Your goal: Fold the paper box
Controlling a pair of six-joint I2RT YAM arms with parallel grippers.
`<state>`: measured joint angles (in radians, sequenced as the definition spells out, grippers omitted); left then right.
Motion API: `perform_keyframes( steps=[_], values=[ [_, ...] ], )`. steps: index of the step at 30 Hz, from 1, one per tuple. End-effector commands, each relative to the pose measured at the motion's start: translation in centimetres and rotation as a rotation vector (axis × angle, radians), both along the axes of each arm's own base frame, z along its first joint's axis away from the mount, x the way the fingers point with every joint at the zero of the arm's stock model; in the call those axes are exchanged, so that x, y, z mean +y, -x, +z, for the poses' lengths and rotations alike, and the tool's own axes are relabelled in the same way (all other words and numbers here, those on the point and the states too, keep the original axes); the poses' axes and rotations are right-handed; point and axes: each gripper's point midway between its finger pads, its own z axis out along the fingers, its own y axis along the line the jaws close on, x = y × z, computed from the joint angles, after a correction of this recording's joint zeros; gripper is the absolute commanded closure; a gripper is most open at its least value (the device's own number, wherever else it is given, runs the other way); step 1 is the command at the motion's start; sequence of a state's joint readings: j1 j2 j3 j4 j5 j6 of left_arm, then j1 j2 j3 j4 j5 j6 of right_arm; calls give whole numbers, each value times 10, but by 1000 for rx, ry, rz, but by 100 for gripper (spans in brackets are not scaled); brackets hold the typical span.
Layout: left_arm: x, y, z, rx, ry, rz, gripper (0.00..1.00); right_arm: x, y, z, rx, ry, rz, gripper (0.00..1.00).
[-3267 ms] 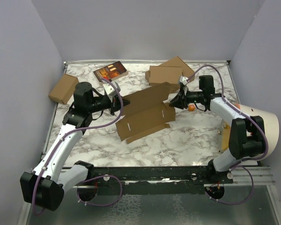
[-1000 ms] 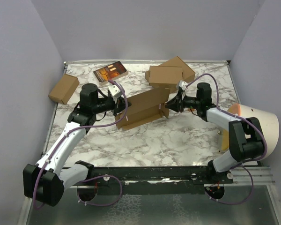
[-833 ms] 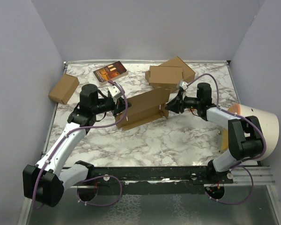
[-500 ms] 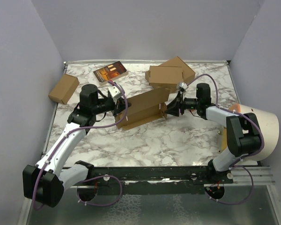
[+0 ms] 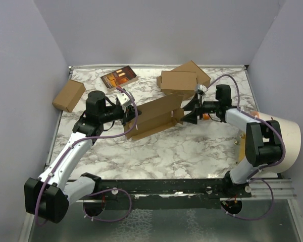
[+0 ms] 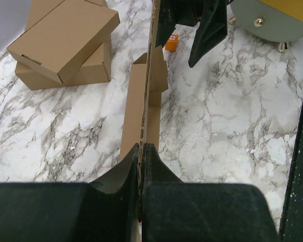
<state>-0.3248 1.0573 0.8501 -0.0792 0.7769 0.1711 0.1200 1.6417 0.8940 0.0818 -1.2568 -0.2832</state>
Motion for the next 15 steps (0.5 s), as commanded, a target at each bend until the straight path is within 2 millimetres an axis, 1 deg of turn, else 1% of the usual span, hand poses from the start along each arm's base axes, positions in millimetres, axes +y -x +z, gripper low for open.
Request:
perform_keyframes(
  steps=[1,7,10,11,13,15],
  values=[
    [1,11,-17,65,-22,-12,100,-6,-1,17,-99,14,42,27],
    [0,12,-16,61,-19,-18,100,-27,-20,40,-189,34,-27,27],
    [0,12,-15,57,-18,-21,100,-35,-39,50,-227,69,-108,28],
    [0,12,-15,57,-16,-23,100,-37,-46,52,-232,80,-140,30],
    [0,13,-15,57,-15,-25,100,-43,-67,53,-223,103,-235,45],
    [-1,13,-14,56,-13,-29,100,-49,-88,47,-201,133,-315,64]
  ],
)
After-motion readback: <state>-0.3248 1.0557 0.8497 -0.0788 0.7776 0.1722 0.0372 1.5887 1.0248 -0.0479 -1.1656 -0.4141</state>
